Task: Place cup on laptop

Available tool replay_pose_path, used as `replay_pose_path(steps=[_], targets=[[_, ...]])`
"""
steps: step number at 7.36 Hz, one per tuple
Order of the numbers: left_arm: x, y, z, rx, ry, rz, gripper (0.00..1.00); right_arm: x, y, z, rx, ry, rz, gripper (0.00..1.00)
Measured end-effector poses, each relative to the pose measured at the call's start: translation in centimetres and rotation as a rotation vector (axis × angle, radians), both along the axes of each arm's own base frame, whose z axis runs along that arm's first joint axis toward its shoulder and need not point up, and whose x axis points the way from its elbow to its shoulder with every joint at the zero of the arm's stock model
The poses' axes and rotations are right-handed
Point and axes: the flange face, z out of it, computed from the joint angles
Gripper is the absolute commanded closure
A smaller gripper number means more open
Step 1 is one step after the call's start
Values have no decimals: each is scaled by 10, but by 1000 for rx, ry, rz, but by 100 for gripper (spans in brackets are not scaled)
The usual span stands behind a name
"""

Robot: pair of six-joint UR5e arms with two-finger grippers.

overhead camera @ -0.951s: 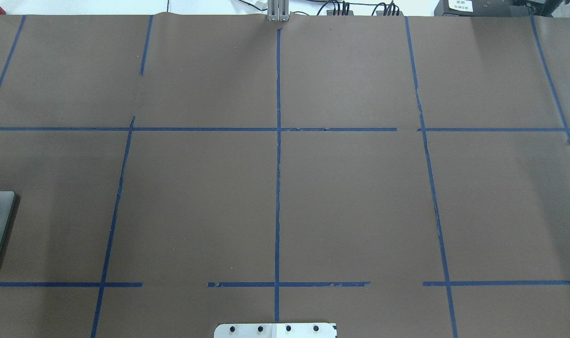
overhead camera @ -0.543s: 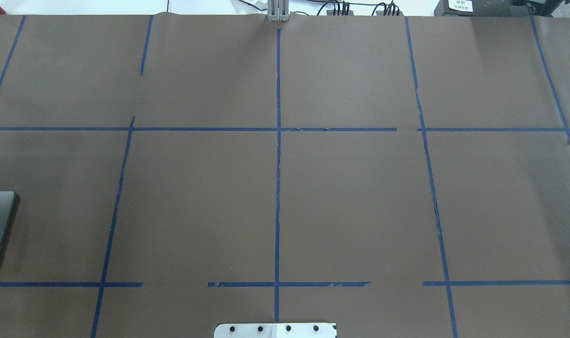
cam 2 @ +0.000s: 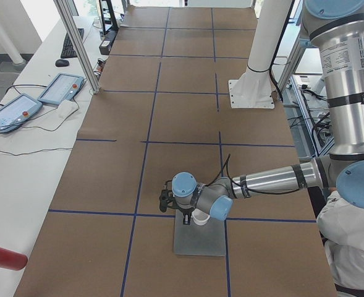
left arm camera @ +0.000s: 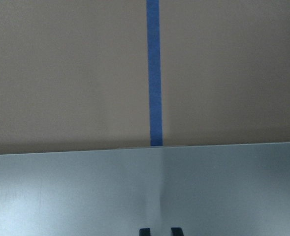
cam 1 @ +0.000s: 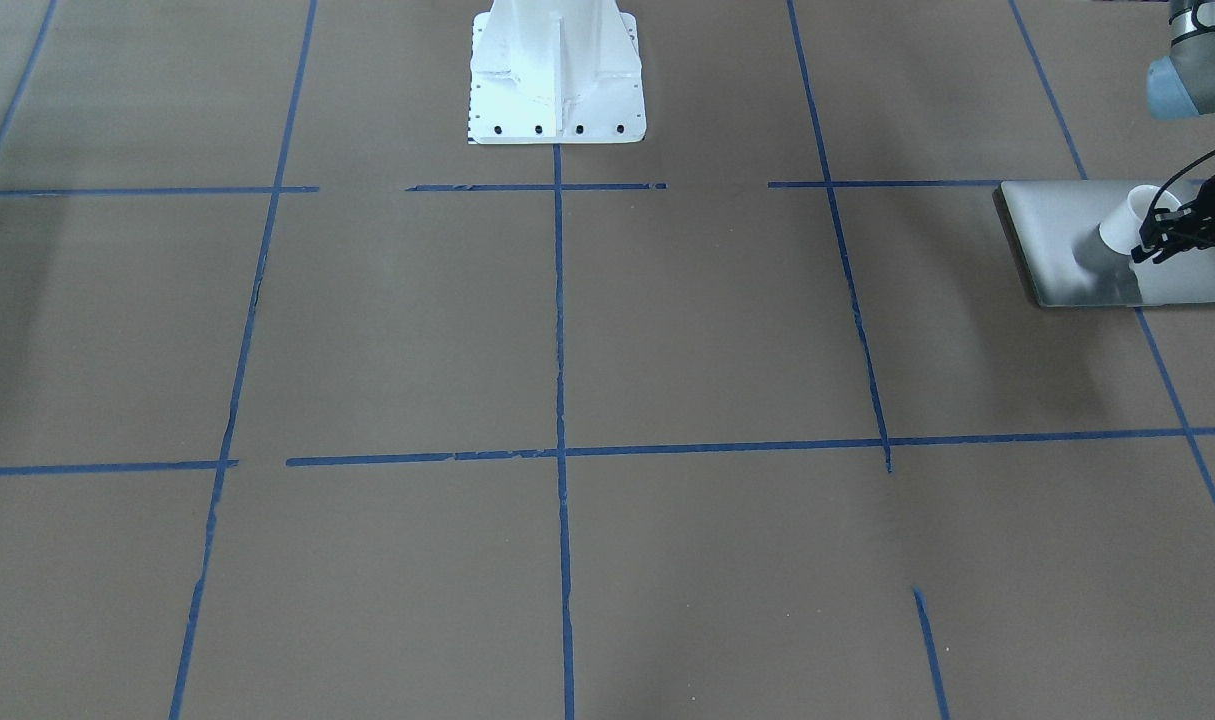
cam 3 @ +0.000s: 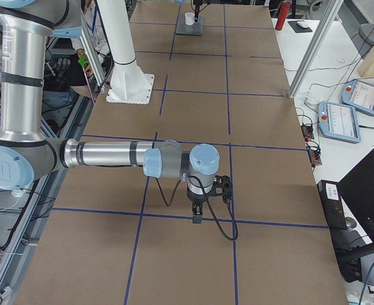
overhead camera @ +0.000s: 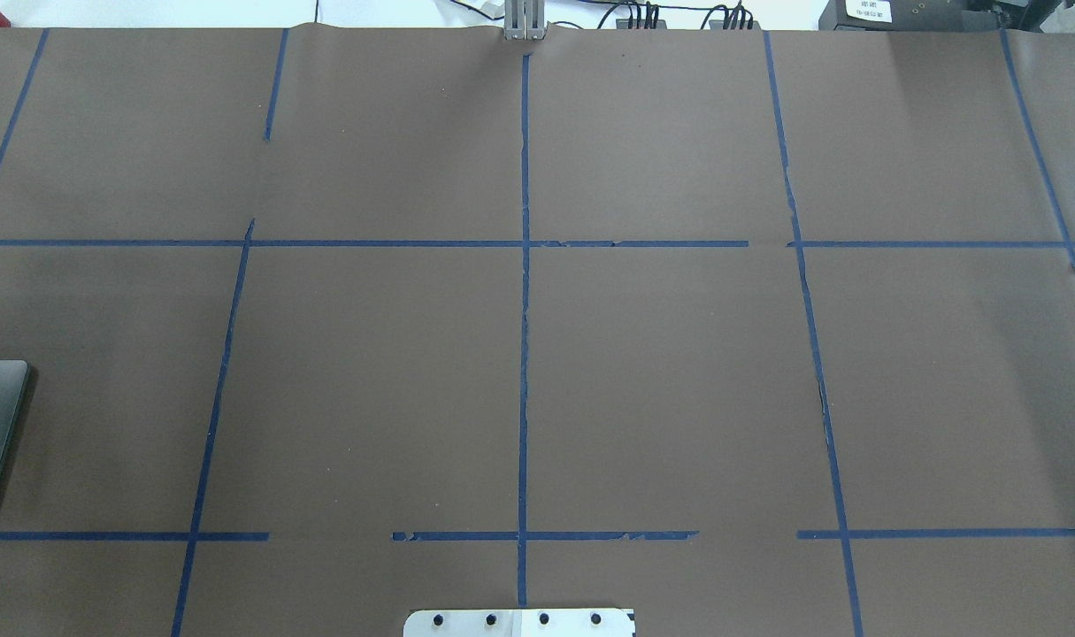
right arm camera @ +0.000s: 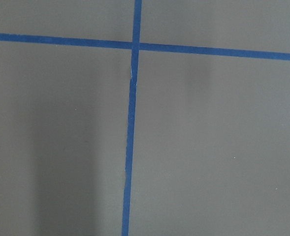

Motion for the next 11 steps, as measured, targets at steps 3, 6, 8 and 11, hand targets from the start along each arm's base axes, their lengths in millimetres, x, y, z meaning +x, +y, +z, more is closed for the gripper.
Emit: replay_pose_path(steps=[3, 6, 8, 11], targets=[[-11, -7, -6, 49, -5, 48, 0, 0, 0, 0, 0, 0, 0, 0], [-91, -28, -51, 75, -45, 68, 0, 0, 0, 0, 0, 0, 0, 0], [-136, -18, -71, 69, -47, 14, 0, 0, 0, 0, 0, 0, 0, 0], [-151, -17, -99, 116, -47, -17, 0, 0, 0, 0, 0, 1, 0, 0]])
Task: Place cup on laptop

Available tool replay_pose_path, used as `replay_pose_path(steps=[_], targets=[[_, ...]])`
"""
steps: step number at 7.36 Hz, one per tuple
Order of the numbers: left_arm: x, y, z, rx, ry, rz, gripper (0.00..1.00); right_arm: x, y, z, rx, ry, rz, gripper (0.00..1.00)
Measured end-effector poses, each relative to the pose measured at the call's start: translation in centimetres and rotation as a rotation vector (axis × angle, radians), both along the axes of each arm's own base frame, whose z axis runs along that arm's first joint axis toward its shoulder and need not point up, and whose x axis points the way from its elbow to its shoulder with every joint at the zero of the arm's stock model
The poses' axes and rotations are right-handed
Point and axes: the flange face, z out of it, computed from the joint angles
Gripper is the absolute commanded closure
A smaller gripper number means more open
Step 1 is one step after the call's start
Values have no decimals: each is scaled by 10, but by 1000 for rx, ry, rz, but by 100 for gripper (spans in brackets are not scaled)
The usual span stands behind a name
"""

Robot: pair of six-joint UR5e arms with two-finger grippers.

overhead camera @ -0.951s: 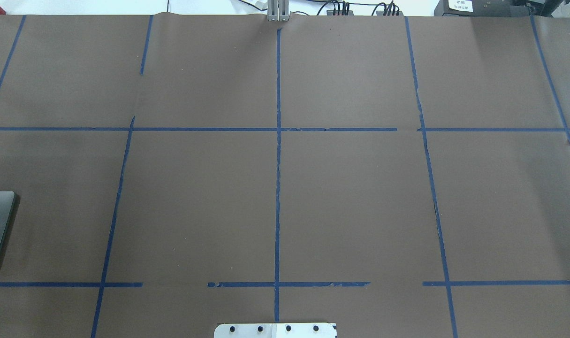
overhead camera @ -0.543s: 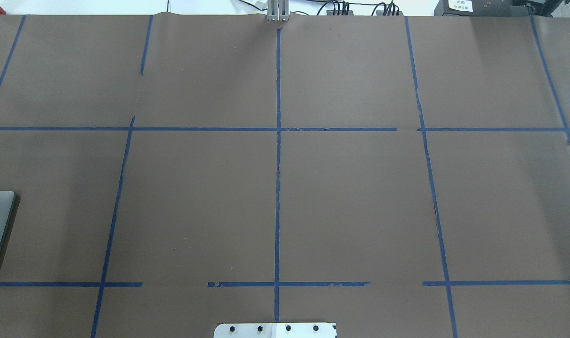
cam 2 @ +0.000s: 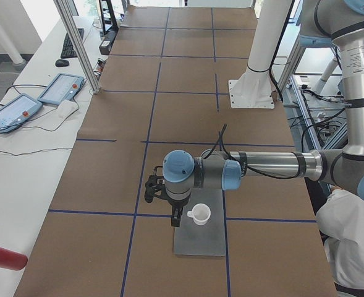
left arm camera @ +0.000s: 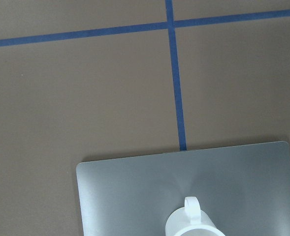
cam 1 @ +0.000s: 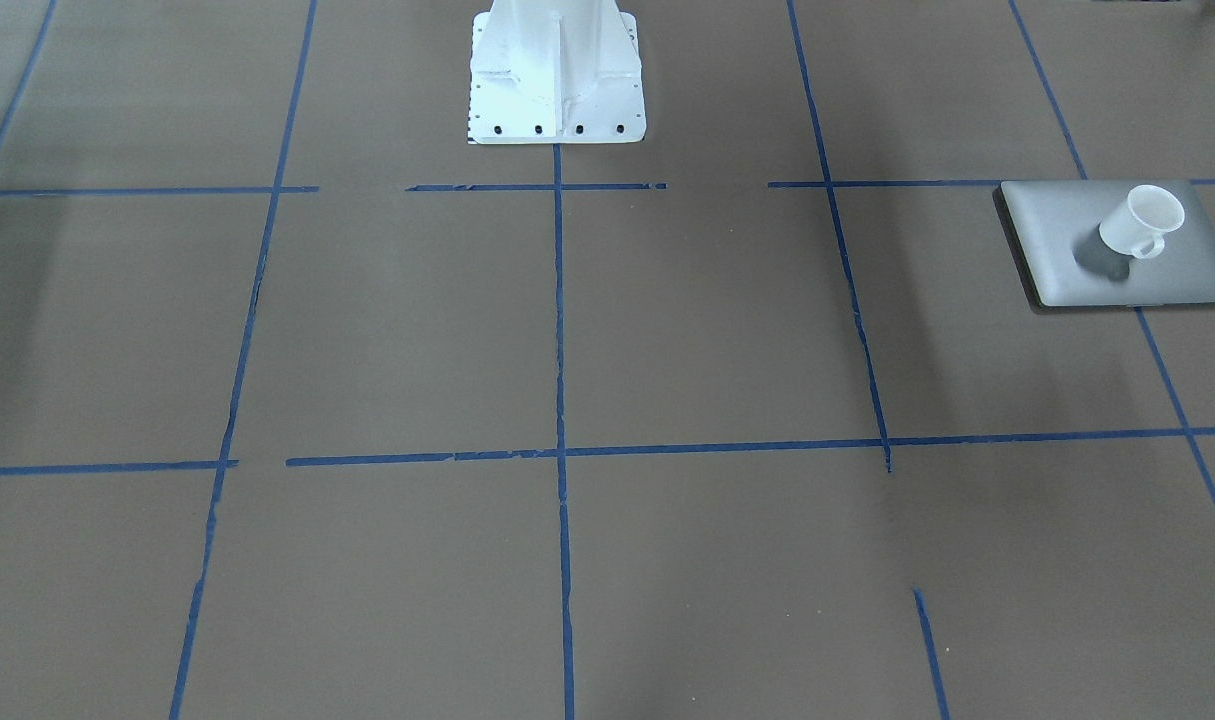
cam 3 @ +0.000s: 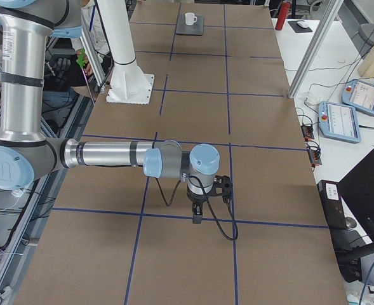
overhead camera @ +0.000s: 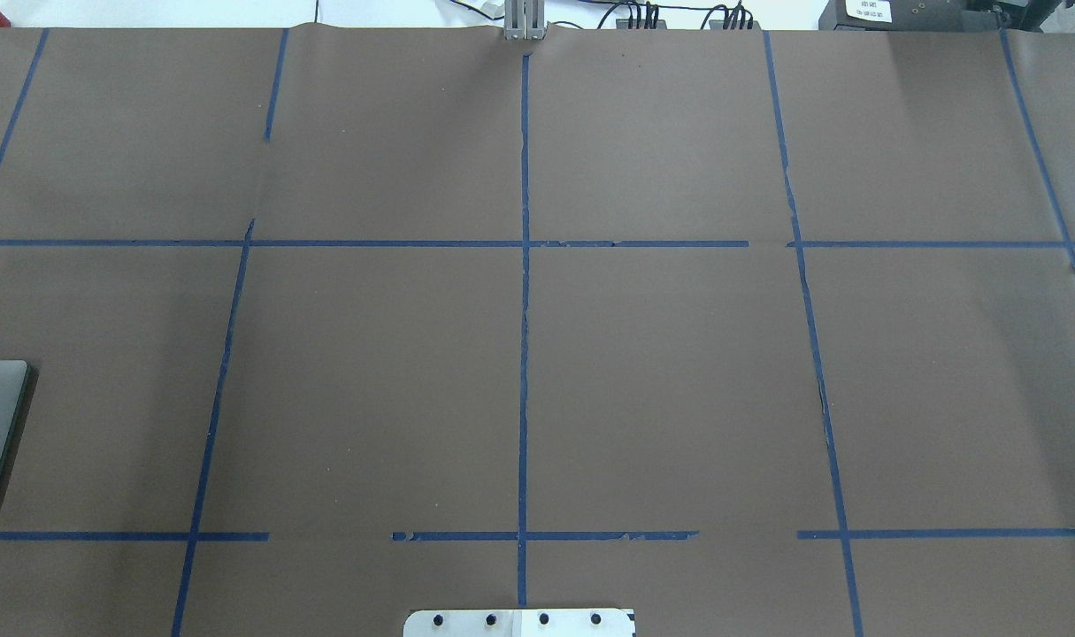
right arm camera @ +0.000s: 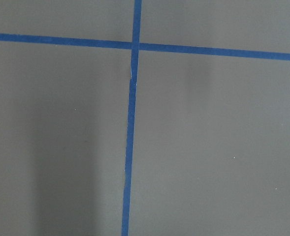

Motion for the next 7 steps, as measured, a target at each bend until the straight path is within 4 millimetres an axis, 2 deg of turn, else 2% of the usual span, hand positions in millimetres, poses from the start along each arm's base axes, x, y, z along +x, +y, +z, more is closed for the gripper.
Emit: replay_pose_path(steps=[2, 7], targets=[[0, -2, -12, 30, -1, 1, 0, 0, 0, 0, 0, 0, 0, 0], [0, -6, -11, 30, -10, 1, 0, 0, 0, 0, 0, -1, 0, 0]])
